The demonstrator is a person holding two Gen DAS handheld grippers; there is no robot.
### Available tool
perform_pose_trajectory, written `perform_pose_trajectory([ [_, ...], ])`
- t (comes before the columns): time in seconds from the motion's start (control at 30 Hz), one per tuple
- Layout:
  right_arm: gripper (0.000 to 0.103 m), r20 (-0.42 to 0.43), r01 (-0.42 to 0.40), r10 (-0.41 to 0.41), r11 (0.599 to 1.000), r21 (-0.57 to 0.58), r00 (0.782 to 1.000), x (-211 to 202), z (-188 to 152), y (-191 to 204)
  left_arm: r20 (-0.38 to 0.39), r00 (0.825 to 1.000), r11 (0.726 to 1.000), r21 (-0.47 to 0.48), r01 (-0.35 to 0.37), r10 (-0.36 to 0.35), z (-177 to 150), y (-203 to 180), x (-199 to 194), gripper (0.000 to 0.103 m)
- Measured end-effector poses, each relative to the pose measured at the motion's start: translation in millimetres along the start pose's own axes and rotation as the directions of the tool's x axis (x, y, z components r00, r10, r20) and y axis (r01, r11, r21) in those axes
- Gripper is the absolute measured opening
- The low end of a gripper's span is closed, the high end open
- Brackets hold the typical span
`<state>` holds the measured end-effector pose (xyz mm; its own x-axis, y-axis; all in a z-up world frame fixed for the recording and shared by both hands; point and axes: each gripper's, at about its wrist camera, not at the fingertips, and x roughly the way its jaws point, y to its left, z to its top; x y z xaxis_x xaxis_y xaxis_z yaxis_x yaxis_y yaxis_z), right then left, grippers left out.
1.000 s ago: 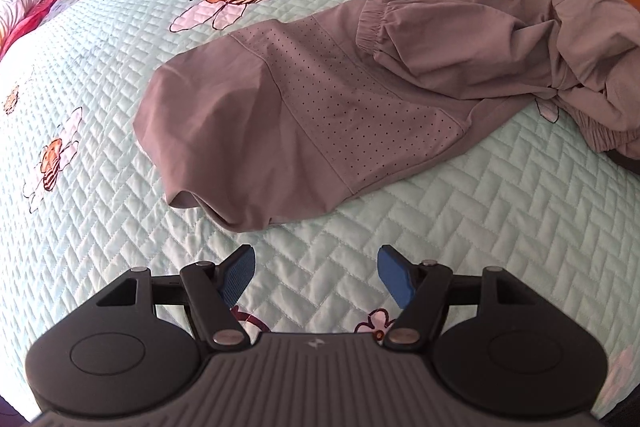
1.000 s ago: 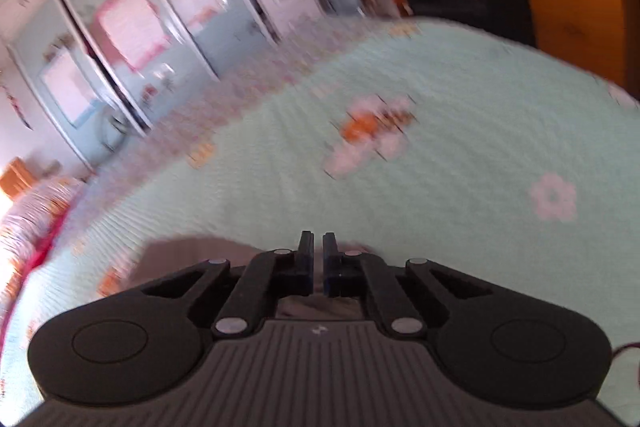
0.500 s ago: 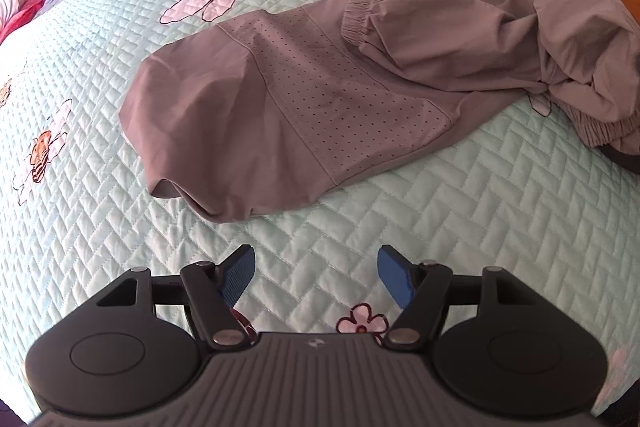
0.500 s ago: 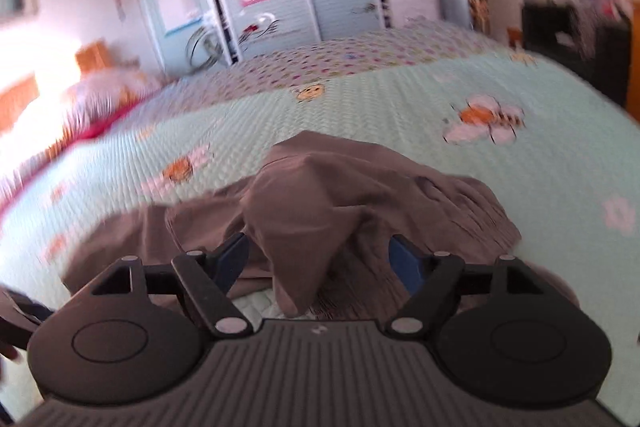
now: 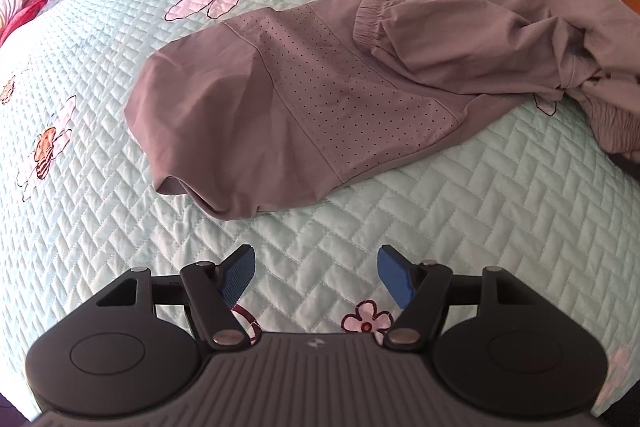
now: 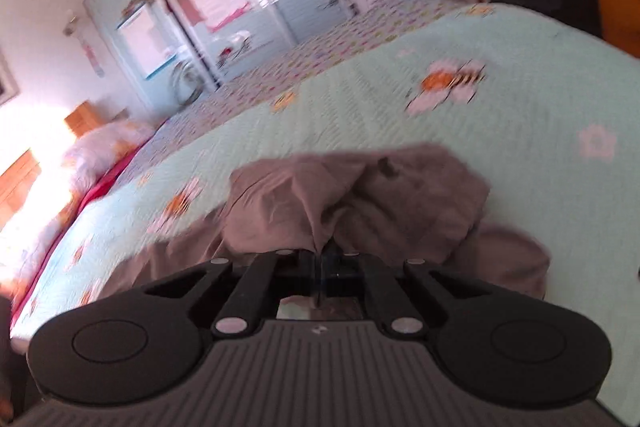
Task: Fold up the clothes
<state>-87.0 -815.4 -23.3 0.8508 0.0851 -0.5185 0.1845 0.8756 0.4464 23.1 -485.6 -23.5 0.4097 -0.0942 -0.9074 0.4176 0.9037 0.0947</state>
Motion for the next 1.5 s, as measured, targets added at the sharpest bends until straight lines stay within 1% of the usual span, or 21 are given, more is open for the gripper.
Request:
perform_pose_trajectory([
  [0.13,0.001,-0.149,-0.077,0.063,0.993,-0.093,0.987,0.8,-44.7,27.1,0.001,1.0,1.0,-0.019,0.004,-0.004,0.9,2.3,-2.0,0.07],
  [0.27,0.001,-0.253,-0.105,0.072,0.988,-0.116,0.965,6.6,-74.7,41.5,0.012,1.0,0.998,-0.057,0.018,-0.017,4.9,8.0,-5.7,0.071],
  [0.37,0.001,-0.25,-0.108,0.088,0.992,-0.066,0.964,3.3,-74.8,37.8,0.041,0.994,0.991,-0.093,0.101,-0.097,15.1,9.8,-12.7,0.07],
  [0.43,0.001,-0.237,-0.109,0.101,0.994,-0.02,0.966,0.0,-71.9,33.6,0.078,0.984,0.98,-0.109,0.167,-0.159,27.4,9.9,-15.8,0.07],
  [0.47,0.006,-0.228,-0.115,0.115,0.993,0.011,0.967,-2.1,-69.6,30.6,0.101,0.977,0.97,-0.136,0.202,-0.189,35.2,12.1,-14.9,0.07],
  [0.53,0.01,-0.196,-0.136,0.148,0.988,0.076,0.969,-9.4,-63.2,24.4,0.133,0.958,0.937,-0.213,0.277,-0.253,50.5,20.1,-8.5,0.07],
  [0.57,0.024,-0.168,-0.138,0.153,0.986,0.095,0.974,-14.9,-61.0,22.5,0.148,0.946,0.914,-0.253,0.318,-0.288,57.3,24.3,-3.5,0.07],
  [0.63,0.042,-0.112,-0.141,0.154,0.983,0.116,0.982,-25.6,-58.9,20.6,0.166,0.922,0.862,-0.328,0.387,-0.351,70.7,28.3,9.5,0.07],
  [0.7,0.046,-0.07,-0.143,0.153,0.982,0.127,0.986,-32.4,-57.6,20.0,0.176,0.893,0.806,-0.385,0.449,-0.413,85.1,29.3,25.3,0.07],
  [0.8,0.046,-0.028,-0.14,0.145,0.981,0.134,0.989,-36.5,-55.8,18.7,0.167,0.886,0.745,-0.488,0.456,-0.433,100.2,29.8,48.6,0.07],
  [0.83,0.046,-0.018,-0.139,0.143,0.981,0.134,0.99,-36.9,-54.6,18.5,0.166,0.884,0.732,-0.507,0.456,-0.437,104.3,28.8,55.0,0.07],
  [0.9,0.046,-0.003,-0.134,0.136,0.982,0.135,0.991,-37.5,-51.1,17.0,0.146,0.895,0.732,-0.527,0.431,-0.421,113.3,25.2,66.4,0.07],
  [0.97,0.047,0.008,-0.122,0.122,0.984,0.133,0.992,-38.2,-49.6,16.6,0.148,0.905,0.749,-0.517,0.414,-0.399,121.7,20.4,76.3,0.065],
  [1.0,0.047,0.009,-0.114,0.114,0.985,0.133,0.993,-37.7,-48.9,15.6,0.149,0.911,0.77,-0.492,0.406,-0.386,125.0,16.0,78.0,0.046],
  [1.03,0.047,0.01,-0.106,0.105,0.986,0.133,0.994,-37.1,-48.2,14.6,0.15,0.916,0.792,-0.463,0.398,-0.372,128.0,11.2,78.9,0.009],
  [1.07,0.047,0.012,-0.096,0.095,0.987,0.131,0.995,-37.1,-47.9,13.5,0.161,0.917,0.807,-0.436,0.399,-0.366,125.9,8.2,75.3,0.001],
  [1.13,0.047,0.019,-0.069,0.067,0.99,0.121,0.998,-38.8,-48.8,11.1,0.188,0.915,0.831,-0.384,0.403,-0.357,119.2,3.1,66.2,0.001],
  [1.23,0.047,0.037,-0.025,0.02,0.992,0.127,0.999,-42.1,-51.4,3.7,0.247,0.91,0.89,-0.235,0.39,-0.334,91.3,-4.2,29.7,0.001],
  [1.33,0.048,0.056,-0.001,-0.009,0.984,0.175,0.998,-44.2,-48.6,-8.3,0.214,0.928,0.936,-0.113,0.334,-0.305,50.8,-6.7,4.5,0.001],
  [1.43,0.055,0.07,0.025,-0.042,0.975,0.222,0.997,-41.2,-36.0,-22.1,0.119,0.94,0.944,-0.049,0.326,-0.319,9.2,-2.2,-3.7,0.001],
  [1.5,0.059,0.076,0.019,-0.04,0.964,0.265,0.996,-34.9,-22.4,-34.0,0.065,0.948,0.95,-0.014,0.312,-0.31,-15.5,1.8,-7.2,0.001],
])
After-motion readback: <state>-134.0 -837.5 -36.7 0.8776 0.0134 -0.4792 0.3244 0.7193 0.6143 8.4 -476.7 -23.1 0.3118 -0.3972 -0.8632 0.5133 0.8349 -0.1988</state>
